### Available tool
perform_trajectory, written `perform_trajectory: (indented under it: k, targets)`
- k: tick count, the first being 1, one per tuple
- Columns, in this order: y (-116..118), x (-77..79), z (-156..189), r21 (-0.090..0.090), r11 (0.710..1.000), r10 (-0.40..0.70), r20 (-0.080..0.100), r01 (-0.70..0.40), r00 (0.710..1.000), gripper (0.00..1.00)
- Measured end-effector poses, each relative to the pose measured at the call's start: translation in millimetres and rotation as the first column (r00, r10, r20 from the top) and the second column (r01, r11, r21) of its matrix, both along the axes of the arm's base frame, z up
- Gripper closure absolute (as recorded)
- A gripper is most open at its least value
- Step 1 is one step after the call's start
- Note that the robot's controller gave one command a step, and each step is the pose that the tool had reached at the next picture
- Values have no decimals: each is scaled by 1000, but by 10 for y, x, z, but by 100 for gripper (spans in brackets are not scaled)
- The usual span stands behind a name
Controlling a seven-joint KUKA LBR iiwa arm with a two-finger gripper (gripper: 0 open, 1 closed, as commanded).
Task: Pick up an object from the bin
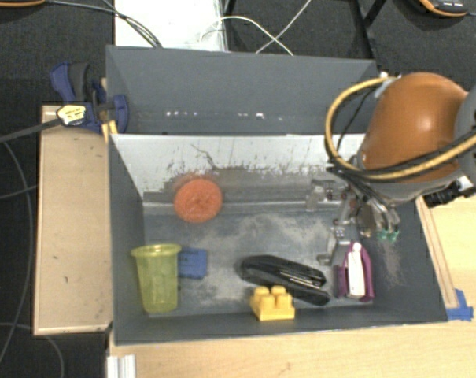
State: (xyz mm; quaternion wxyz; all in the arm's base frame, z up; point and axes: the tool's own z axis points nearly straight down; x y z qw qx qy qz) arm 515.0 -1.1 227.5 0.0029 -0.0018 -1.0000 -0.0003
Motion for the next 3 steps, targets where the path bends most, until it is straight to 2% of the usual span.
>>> perform_trajectory:
  k: [1,2,3]
  targets:
    - [0,15,46,0,1000,0,9,0,1000,0]
    - [1,-260,-1146,1,982,-190,6,190,982,0]
    - [168,-335,-659,1,1000,-21,13,21,1000,0]
